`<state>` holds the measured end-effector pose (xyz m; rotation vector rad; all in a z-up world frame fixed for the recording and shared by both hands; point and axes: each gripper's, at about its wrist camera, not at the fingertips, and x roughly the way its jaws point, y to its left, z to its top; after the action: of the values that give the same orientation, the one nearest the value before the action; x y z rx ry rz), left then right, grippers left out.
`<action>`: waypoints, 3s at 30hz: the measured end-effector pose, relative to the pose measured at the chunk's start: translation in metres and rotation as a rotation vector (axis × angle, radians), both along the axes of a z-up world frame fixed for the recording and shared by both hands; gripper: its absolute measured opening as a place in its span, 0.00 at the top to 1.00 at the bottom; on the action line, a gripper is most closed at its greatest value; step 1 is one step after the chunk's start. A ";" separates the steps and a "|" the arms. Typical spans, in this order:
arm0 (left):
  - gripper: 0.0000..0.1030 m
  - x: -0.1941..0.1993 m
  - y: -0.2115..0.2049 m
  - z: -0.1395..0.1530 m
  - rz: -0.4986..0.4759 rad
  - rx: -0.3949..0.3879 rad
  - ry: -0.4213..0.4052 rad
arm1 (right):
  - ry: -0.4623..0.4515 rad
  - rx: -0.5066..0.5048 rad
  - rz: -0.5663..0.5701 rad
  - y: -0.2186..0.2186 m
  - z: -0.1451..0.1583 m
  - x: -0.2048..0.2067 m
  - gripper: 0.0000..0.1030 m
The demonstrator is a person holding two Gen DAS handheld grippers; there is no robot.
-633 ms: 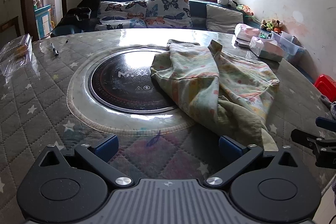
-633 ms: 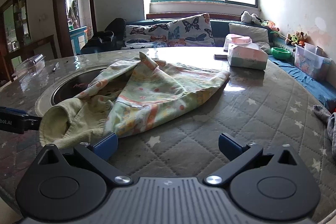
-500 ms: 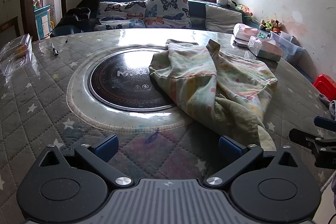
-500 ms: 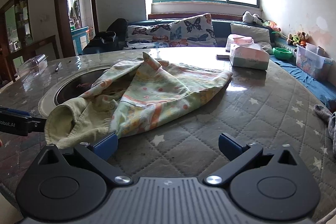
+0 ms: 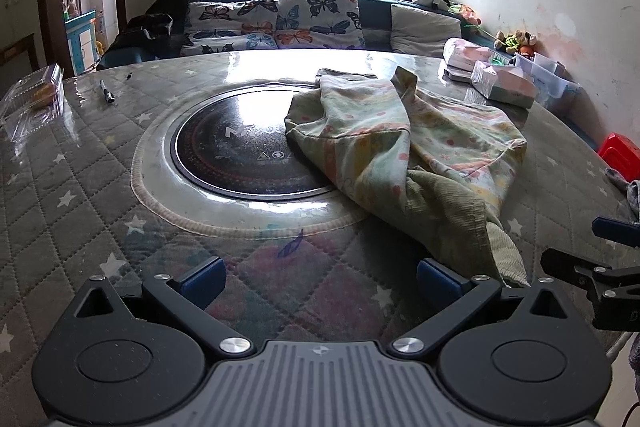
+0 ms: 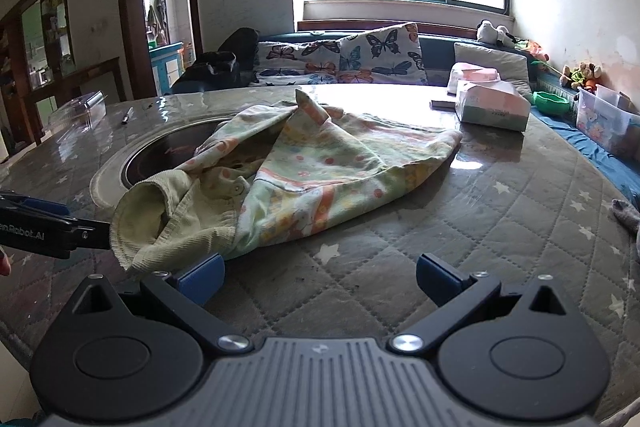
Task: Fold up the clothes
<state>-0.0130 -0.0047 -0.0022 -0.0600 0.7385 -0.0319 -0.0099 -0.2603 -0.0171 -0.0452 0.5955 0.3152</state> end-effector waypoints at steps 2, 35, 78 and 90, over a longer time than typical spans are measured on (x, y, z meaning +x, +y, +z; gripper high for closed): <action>0.00 0.000 -0.002 -0.001 -0.005 0.003 0.005 | 0.004 -0.001 0.003 0.001 -0.001 -0.001 0.00; 0.00 0.018 -0.004 0.004 0.000 0.076 0.016 | -0.015 -0.033 0.046 0.017 0.014 0.024 0.00; 0.00 0.078 -0.009 0.045 -0.092 0.118 -0.118 | 0.019 -0.079 0.122 0.026 0.028 0.071 0.00; 0.13 0.133 -0.048 0.025 -0.301 0.134 -0.104 | 0.013 -0.064 0.083 0.014 0.049 0.149 0.17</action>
<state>0.1203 -0.0529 0.0230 0.1803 0.6388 -0.2707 0.1387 -0.2466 0.0324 -0.1296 0.6175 0.3767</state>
